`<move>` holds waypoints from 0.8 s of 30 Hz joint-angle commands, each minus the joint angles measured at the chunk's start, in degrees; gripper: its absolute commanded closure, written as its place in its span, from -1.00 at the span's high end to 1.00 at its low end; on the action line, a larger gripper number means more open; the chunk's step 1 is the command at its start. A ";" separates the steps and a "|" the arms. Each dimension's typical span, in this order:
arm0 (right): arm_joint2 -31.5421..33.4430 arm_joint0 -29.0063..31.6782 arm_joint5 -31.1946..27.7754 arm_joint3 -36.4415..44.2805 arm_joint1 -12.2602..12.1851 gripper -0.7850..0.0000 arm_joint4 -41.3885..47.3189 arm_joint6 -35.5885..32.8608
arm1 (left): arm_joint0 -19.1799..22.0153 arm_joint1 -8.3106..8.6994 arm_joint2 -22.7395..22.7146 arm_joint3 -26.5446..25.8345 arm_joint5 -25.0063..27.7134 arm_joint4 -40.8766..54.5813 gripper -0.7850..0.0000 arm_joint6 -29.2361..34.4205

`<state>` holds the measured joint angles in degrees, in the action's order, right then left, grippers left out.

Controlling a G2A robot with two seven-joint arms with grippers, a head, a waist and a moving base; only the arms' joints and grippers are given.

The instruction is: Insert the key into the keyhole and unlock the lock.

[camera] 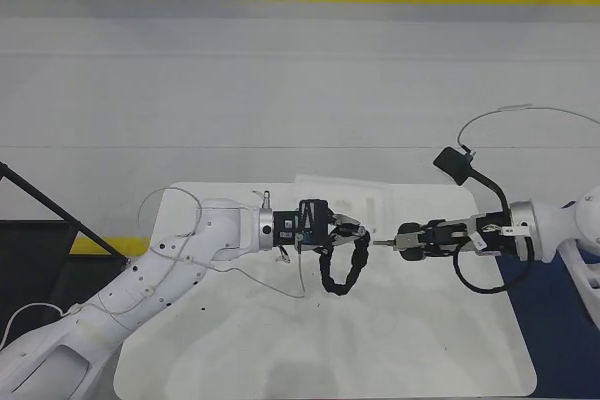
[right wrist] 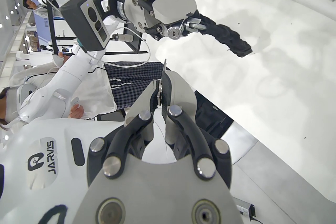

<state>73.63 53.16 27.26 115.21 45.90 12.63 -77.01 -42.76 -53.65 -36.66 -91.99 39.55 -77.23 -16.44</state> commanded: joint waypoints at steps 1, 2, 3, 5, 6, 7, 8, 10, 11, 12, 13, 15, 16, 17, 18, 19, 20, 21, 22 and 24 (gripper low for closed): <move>-0.73 -0.59 0.89 0.45 -0.58 -1.00 -0.24 0.88 | 0.30 -0.54 0.40 0.45 0.01 -0.14 -1.00 0.13; -1.07 -0.84 1.38 0.76 -0.87 -1.00 -0.68 1.37 | 0.45 -0.78 0.52 0.61 -0.02 -0.12 -1.00 0.29; -1.35 -1.05 1.89 1.06 -1.13 -1.00 -0.95 1.87 | 0.61 -1.01 0.63 0.72 0.02 -0.13 -1.00 0.51; -1.86 -1.34 2.76 1.49 -1.60 -1.00 -0.88 2.75 | 0.82 -1.42 0.70 1.13 -0.06 -0.08 -1.00 1.04; -2.00 -1.41 3.00 1.56 -1.75 -1.00 -0.69 2.98 | 0.88 -1.60 0.69 1.25 -0.10 0.03 -1.00 1.30; -2.00 -1.41 3.00 1.56 -1.75 -1.00 -0.69 2.98 | 0.93 -1.77 0.67 1.34 -0.06 0.09 -1.00 1.47; -2.00 -1.41 3.00 1.56 -1.75 -1.00 -0.69 2.98 | 0.95 -1.92 0.63 1.46 0.01 0.11 -1.00 1.65; -2.00 -1.41 3.00 1.56 -1.75 -1.00 -0.69 2.98 | 0.96 -2.18 0.49 1.61 0.16 0.11 -1.00 1.85; -2.00 -1.41 3.00 1.56 -1.75 -1.00 -0.69 2.98 | 0.94 -2.30 0.42 1.67 0.36 0.15 -1.00 1.81; -2.00 -1.41 3.00 1.56 -1.75 -1.00 -0.69 2.98 | 0.93 -2.40 0.32 1.77 0.49 0.10 -1.00 1.81; -2.00 -1.41 3.00 1.56 -1.75 -1.00 -0.69 2.98 | 0.88 -2.51 0.22 1.88 0.61 0.13 -1.00 1.80; -2.00 -1.41 3.00 1.56 -1.75 -1.00 -0.69 2.98 | 0.84 -2.73 0.08 2.05 1.03 0.18 -1.00 1.76; -2.00 -1.41 3.00 1.56 -1.75 -1.00 -0.69 2.98 | 0.83 -2.85 0.03 2.17 1.29 0.23 -1.00 1.74; -2.02 -1.06 2.70 1.53 -1.72 -1.00 -0.63 3.84 | 0.89 -2.98 0.02 2.22 1.55 0.07 -1.00 1.81; -2.03 -0.55 2.36 1.67 -1.71 -1.00 -0.49 4.81 | 0.91 -3.10 -0.01 2.30 1.66 -0.03 -1.00 1.83; -1.98 -0.23 2.26 1.86 -1.75 -1.00 -0.56 5.26 | 0.90 -3.22 -0.05 2.36 1.79 -0.07 -1.00 1.76; -1.88 -0.04 2.37 2.04 -1.80 -1.00 -0.71 5.62 | 0.88 -3.34 -0.11 2.49 1.92 -0.10 -1.00 1.70; -1.83 0.10 2.48 2.24 -1.83 -1.00 -0.71 5.84 | 0.86 -3.44 -0.18 2.57 2.00 -0.19 -1.00 1.69; -1.89 0.23 2.60 2.35 -1.86 -1.00 -0.67 6.00 | 0.81 -3.55 -0.23 2.63 2.04 -0.28 -1.00 1.69; -2.20 0.31 2.89 2.61 -1.90 -1.00 -0.95 6.24 | 0.68 -3.75 -0.37 2.75 2.14 -0.38 -1.00 1.68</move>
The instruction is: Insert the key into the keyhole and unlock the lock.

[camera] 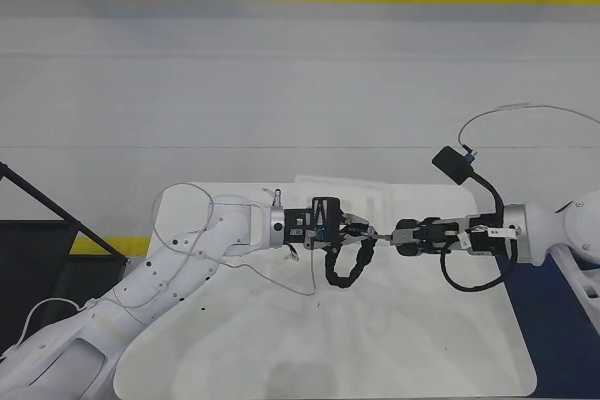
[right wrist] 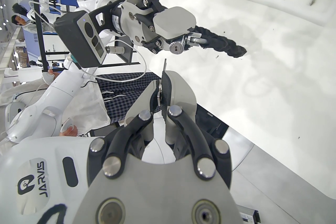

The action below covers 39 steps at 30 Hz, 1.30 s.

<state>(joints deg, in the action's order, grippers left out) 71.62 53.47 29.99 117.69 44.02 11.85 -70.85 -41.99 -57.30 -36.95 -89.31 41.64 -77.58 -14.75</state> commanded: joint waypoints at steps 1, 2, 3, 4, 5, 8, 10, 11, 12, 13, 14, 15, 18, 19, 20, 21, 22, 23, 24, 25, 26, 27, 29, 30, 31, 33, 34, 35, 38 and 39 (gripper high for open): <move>-0.38 -0.05 0.27 0.26 -0.04 -1.00 -0.32 0.11 | -0.14 -0.19 -0.17 0.13 0.13 -0.08 -1.00 0.00; -0.58 -0.16 0.36 0.34 -0.06 -1.00 -0.51 0.08 | -0.21 -0.27 -0.27 0.16 0.21 -0.16 -1.00 0.02; -0.76 -0.29 0.44 0.36 -0.08 -1.00 -0.69 0.00 | -0.31 -0.34 -0.39 0.19 0.29 -0.25 -1.00 0.02; -0.88 -0.45 0.58 0.35 -0.09 -1.00 -0.89 0.09 | -0.44 -0.39 -0.53 0.24 0.40 -0.29 -1.00 -0.01; -1.02 -0.61 0.72 0.39 -0.10 -1.00 -0.96 0.12 | -0.56 -0.44 -0.67 0.30 0.52 -0.37 -1.00 0.05; -1.38 -1.14 0.83 0.62 -0.14 -1.00 -1.60 0.57 | -1.02 -0.59 -1.00 0.23 0.80 -0.60 -1.00 0.10; -1.81 -1.33 0.96 0.56 -0.18 -1.00 -2.25 0.63 | -1.31 -0.72 -1.15 0.12 0.98 -0.75 -1.00 0.15; -1.99 -1.41 1.04 0.52 -0.19 -1.00 -2.45 0.66 | -1.43 -0.78 -1.24 0.02 1.02 -0.83 -1.00 0.14; -2.16 -1.46 1.11 0.49 -0.21 -1.00 -2.62 0.69 | -1.60 -0.84 -1.34 -0.02 1.07 -0.84 -1.00 0.13; -2.32 -1.50 1.19 0.52 -0.23 -1.00 -2.81 0.72 | -1.74 -0.89 -1.45 -0.07 1.10 -0.92 -1.00 0.18; -2.46 -1.52 1.25 0.54 -0.25 -1.00 -2.98 0.78 | -1.90 -0.94 -1.55 -0.10 1.14 -0.98 -1.00 0.20; -2.58 -1.53 1.29 0.56 -0.27 -1.00 -3.16 0.83 | -2.04 -0.98 -1.66 -0.11 1.28 -1.04 -1.00 0.21; -2.77 -1.51 1.47 0.60 -0.35 -1.00 -3.44 0.89 | -2.42 -1.11 -2.04 -0.06 1.57 -1.22 -1.00 0.16; -2.80 -1.49 1.47 0.60 -0.38 -1.00 -3.48 0.89 | -2.52 -1.16 -2.17 -0.05 1.67 -1.24 -1.00 0.16; -2.82 -1.47 1.47 0.62 -0.41 -1.00 -3.60 0.90 | -2.60 -1.21 -2.30 -0.06 1.76 -1.30 -1.00 0.19; -2.84 -1.44 1.47 0.64 -0.45 -1.00 -3.67 0.91 | -2.67 -1.25 -2.43 -0.09 1.77 -1.44 -1.00 0.23; -2.86 -1.42 1.57 0.64 -0.48 -1.00 -3.73 0.89 | -2.80 -1.30 -2.55 -0.13 1.75 -1.54 -1.00 0.25; -2.88 -1.42 1.58 0.70 -0.51 -1.00 -3.72 0.80 | -2.91 -1.34 -2.68 -0.17 1.80 -1.63 -1.00 0.26; -2.92 -1.44 1.61 0.71 -0.54 -1.00 -3.84 0.78 | -3.03 -1.38 -2.81 -0.21 1.86 -1.72 -1.00 0.28; -2.96 -1.46 1.54 0.75 -0.56 -1.00 -3.89 0.82 | -3.15 -1.41 -2.94 -0.26 1.93 -1.80 -1.00 0.30; -3.03 -1.48 1.54 0.75 -0.59 -1.00 -4.00 0.87 | -3.27 -1.44 -3.09 -0.33 2.01 -1.88 -1.00 0.33; -3.12 -1.52 1.49 0.80 -0.61 -1.00 -4.15 0.89 | -3.39 -1.47 -3.23 -0.40 2.08 -1.95 -1.00 0.37; -3.29 -1.65 1.46 0.80 -0.65 -1.00 -4.44 0.85 | -3.59 -1.53 -3.49 -0.53 2.36 -2.10 -1.00 0.47; -3.38 -1.72 1.47 0.82 -0.68 -1.00 -4.63 0.86 | -3.67 -1.55 -3.64 -0.65 2.42 -2.24 -1.00 0.55; -3.48 -1.77 1.46 0.81 -0.70 -1.00 -4.70 0.77 | -3.79 -1.58 -3.78 -0.73 2.50 -2.31 -1.00 0.60; -3.78 -1.88 1.36 0.85 -0.76 -1.00 -5.35 0.52 | -4.01 -1.63 -4.07 -0.89 2.65 -2.40 -1.00 0.65; -3.93 -1.94 1.33 0.77 -0.80 -1.00 -5.65 0.41 | -4.11 -1.66 -4.19 -0.95 2.75 -2.49 -1.00 0.65; -4.05 -2.02 1.17 0.74 -0.81 -1.00 -5.76 0.35 | -4.19 -1.70 -4.28 -1.00 2.88 -2.57 -1.00 0.68; -4.35 -2.32 0.95 0.56 -0.83 -1.00 -5.92 0.24 | -4.36 -1.86 -4.46 -1.03 3.15 -2.78 -1.00 0.78; -4.47 -2.43 0.94 0.52 -0.82 -1.00 -5.89 0.29 | -4.38 -1.92 -4.51 -1.01 3.26 -2.85 -1.00 0.80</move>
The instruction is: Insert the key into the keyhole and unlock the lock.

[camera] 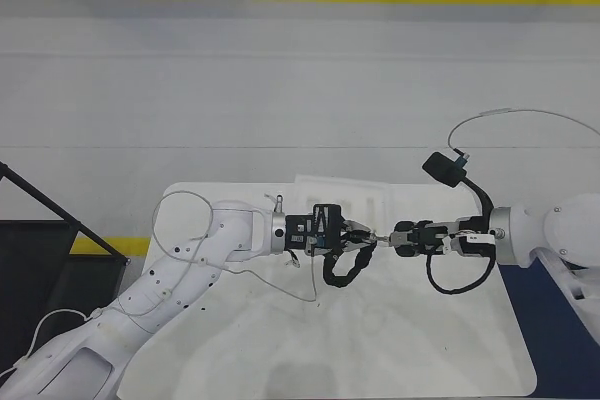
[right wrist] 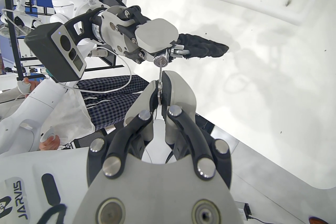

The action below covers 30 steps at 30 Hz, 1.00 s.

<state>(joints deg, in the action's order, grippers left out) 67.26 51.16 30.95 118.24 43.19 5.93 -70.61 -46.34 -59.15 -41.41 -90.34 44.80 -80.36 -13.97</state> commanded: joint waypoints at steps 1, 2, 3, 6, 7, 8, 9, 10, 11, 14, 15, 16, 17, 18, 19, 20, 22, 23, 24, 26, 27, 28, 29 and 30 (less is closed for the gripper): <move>-0.28 -0.23 0.00 -0.04 0.03 -1.00 0.07 0.10 | -0.06 -0.13 -0.12 0.07 0.17 -0.08 -1.00 0.02; -0.48 -0.36 -0.07 -0.04 0.05 -1.00 0.05 0.18 | -0.08 -0.19 -0.19 0.10 0.23 -0.09 -1.00 0.05; -0.70 -0.48 -0.09 -0.09 0.08 -1.00 0.07 0.27 | -0.08 -0.25 -0.22 0.10 0.35 -0.20 -1.00 0.14; -1.44 -0.92 -0.02 -0.30 0.17 -1.00 0.12 0.36 | -0.12 -0.44 -0.41 0.15 0.56 -0.24 -1.00 0.34; -1.68 -1.06 -0.03 -0.41 0.20 -1.00 0.06 0.43 | -0.14 -0.50 -0.48 0.12 0.60 -0.25 -1.00 0.33; -1.93 -1.18 -0.01 -0.51 0.22 -1.00 -0.03 0.42 | -0.16 -0.56 -0.52 0.12 0.68 -0.30 -1.00 0.34; -2.13 -1.31 0.02 -0.62 0.24 -1.00 -0.04 0.44 | -0.17 -0.62 -0.57 0.13 0.80 -0.35 -1.00 0.37; -2.30 -1.43 0.01 -0.72 0.27 -1.00 -0.04 0.50 | -0.20 -0.67 -0.64 0.13 0.86 -0.38 -1.00 0.35; -2.46 -1.53 -0.01 -0.81 0.29 -1.00 -0.03 0.57 | -0.24 -0.73 -0.73 0.15 0.81 -0.42 -1.00 0.29; -2.87 -1.77 0.00 -1.07 0.34 -1.00 0.02 0.75 | -0.39 -0.88 -0.92 0.19 0.91 -0.62 -1.00 0.28; -3.01 -1.85 0.01 -1.12 0.36 -1.00 0.04 0.83 | -0.44 -0.93 -0.96 0.17 1.06 -0.66 -1.00 0.19; -3.14 -1.92 0.00 -1.17 0.38 -1.00 0.09 0.91 | -0.48 -0.97 -1.03 0.22 1.15 -0.68 -1.00 0.15; -3.21 -1.96 0.03 -1.28 0.41 -0.50 0.36 1.07 | -0.54 -1.03 -1.10 0.28 1.22 -0.64 -1.00 0.11; -3.24 -1.98 0.01 -1.37 0.45 0.80 0.70 1.32 | -0.61 -1.08 -1.14 0.30 1.35 -0.56 -1.00 0.03; -3.21 -2.02 -0.25 -1.40 0.49 1.00 1.04 1.67 | -0.65 -1.13 -1.21 0.39 1.52 -0.46 -1.00 -0.03; -3.10 -2.05 -0.92 -1.46 0.55 1.00 1.67 2.03 | -0.73 -1.18 -1.29 0.53 1.69 -0.20 -1.00 -0.09; -2.92 -2.21 -3.27 -1.48 0.56 1.00 1.92 2.09 | -0.89 -1.28 -1.59 0.93 2.10 0.78 -1.00 -0.43; -2.89 -2.39 -5.59 -1.22 0.53 1.00 1.57 1.77 | -0.99 -1.32 -1.78 1.07 2.60 1.64 -1.00 -1.01; -2.86 -2.50 -8.43 -1.16 0.52 1.00 1.45 1.31 | -1.04 -1.36 -1.99 1.31 3.44 2.59 -1.00 -1.83; -2.11 -2.45 -14.14 -1.34 0.53 1.00 1.57 2.34 | -0.83 -1.31 -2.51 2.04 5.48 3.59 -1.00 -2.01; -1.83 -2.22 -16.80 -1.49 0.49 1.00 1.50 2.34 | -0.77 -1.29 -2.88 2.26 6.47 4.54 -1.00 -2.19; -1.40 -2.03 -19.35 -1.60 0.43 1.00 1.16 2.55 | -0.76 -1.23 -3.29 2.67 7.40 5.47 -1.00 -2.01; -0.92 -1.76 -22.08 -1.57 0.38 1.00 1.08 2.95 | -0.65 -1.15 -3.73 2.92 8.29 6.11 -1.00 -1.17; -0.45 -1.48 -25.30 -1.43 0.33 1.00 1.03 3.15 | -0.60 -1.06 -4.16 2.98 9.38 7.16 -1.00 -0.39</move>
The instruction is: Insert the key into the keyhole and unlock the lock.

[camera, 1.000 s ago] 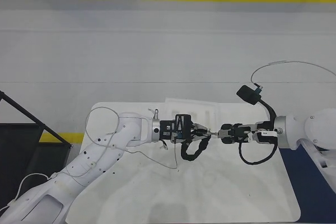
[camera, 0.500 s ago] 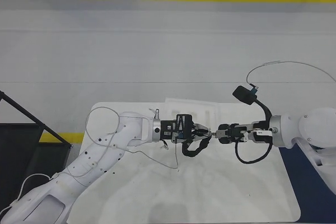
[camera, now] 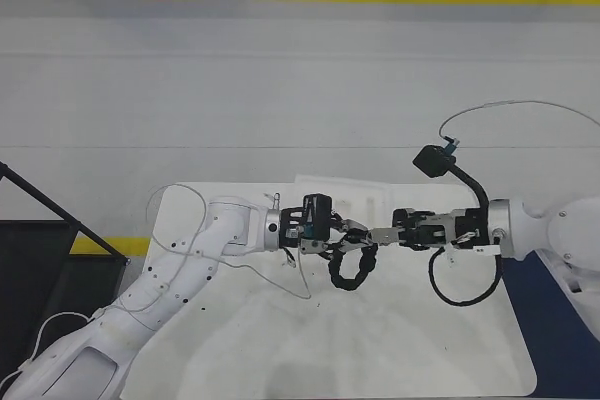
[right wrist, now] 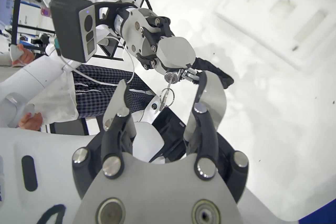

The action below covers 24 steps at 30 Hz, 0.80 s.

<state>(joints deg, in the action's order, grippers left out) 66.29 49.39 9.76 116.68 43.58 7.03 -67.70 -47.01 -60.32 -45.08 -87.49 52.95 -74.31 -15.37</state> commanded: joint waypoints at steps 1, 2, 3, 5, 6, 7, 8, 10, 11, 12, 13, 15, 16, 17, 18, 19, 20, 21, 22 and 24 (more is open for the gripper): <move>0.99 0.61 -7.21 0.11 -0.13 1.00 -0.49 0.29 | 0.04 0.20 -0.97 0.30 2.35 2.62 -1.00 1.82; 1.43 1.01 -9.88 0.02 -0.21 1.00 -0.91 0.43 | 0.03 0.31 -1.37 0.52 3.73 4.36 -1.00 2.96; 1.77 1.54 -12.44 -0.12 -0.23 1.00 -0.41 0.65 | 0.10 0.40 -1.83 0.64 5.05 6.46 -1.00 3.98; 2.33 2.24 -16.70 -0.50 -0.34 1.00 -0.37 0.19 | 0.12 0.69 -1.65 0.51 5.05 10.92 -1.00 7.16; 2.30 2.62 -18.59 -0.67 -0.35 1.00 0.20 -0.37 | 0.40 0.90 -1.19 0.22 5.05 13.60 -1.00 9.16; 2.32 2.82 -19.91 -0.92 -0.39 1.00 0.10 -0.89 | 0.75 1.17 -0.63 0.07 5.05 16.66 -1.00 11.31; 2.23 2.89 -21.09 -0.90 -0.42 1.00 -0.66 -1.43 | 1.23 1.47 -0.09 -0.06 5.05 19.89 -1.00 13.66; 1.82 3.06 -23.02 -0.85 -0.38 1.00 -1.60 -1.40 | 2.45 2.17 0.85 -0.28 5.05 26.13 -1.00 18.64; 1.59 3.11 -23.72 -0.85 -0.35 1.00 -2.37 -1.27 | 2.94 2.54 1.23 -0.12 5.05 29.39 -1.00 21.11; 1.43 3.18 -24.18 -0.94 -0.31 1.00 -3.05 -0.76 | 3.48 2.90 1.57 -0.04 5.05 32.33 -1.00 23.63; 1.33 3.19 -24.55 -1.00 -0.28 1.00 -4.07 -0.21 | 3.95 3.25 1.88 0.20 5.05 35.19 -1.00 26.03; 1.10 3.37 -25.17 -1.12 -0.21 1.00 -5.96 1.25 | 4.84 3.85 2.57 0.46 5.05 40.70 -1.00 30.33; 1.10 3.37 -25.17 -1.12 -0.21 1.00 -5.96 1.25 | 5.25 4.12 2.79 0.64 5.05 43.15 -1.00 32.09; 1.10 3.37 -25.17 -1.12 -0.21 1.00 -5.96 1.25 | 5.61 4.35 3.07 0.70 5.05 45.30 -1.00 33.76; 1.10 3.37 -25.17 -1.12 -0.21 1.00 -5.96 1.25 | 6.01 4.55 3.34 0.76 5.05 47.11 -1.00 35.39; 1.10 3.37 -25.17 -1.12 -0.21 1.00 -5.96 1.25 | 6.46 4.74 3.38 0.98 5.05 48.44 -1.00 36.74; 1.10 3.37 -25.17 -1.12 -0.21 1.00 -5.96 1.25 | 6.69 4.81 3.28 1.11 5.05 48.55 -1.00 37.21; 1.10 3.37 -25.17 -1.12 -0.21 1.00 -5.96 1.25 | 7.01 4.91 3.18 1.16 5.05 48.77 -1.00 38.00; 1.10 3.37 -25.17 -1.12 -0.21 1.00 -5.96 1.25 | 7.21 5.05 3.23 1.04 5.05 49.73 -1.00 38.95; 1.10 3.37 -25.17 -1.12 -0.21 1.00 -5.96 1.25 | 7.57 5.26 3.25 1.28 5.05 50.41 -1.00 40.70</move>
<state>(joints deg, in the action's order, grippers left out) 67.39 52.76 -15.41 115.55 43.37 1.06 -66.46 -39.60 -55.17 -41.86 -86.32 58.00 -24.31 24.36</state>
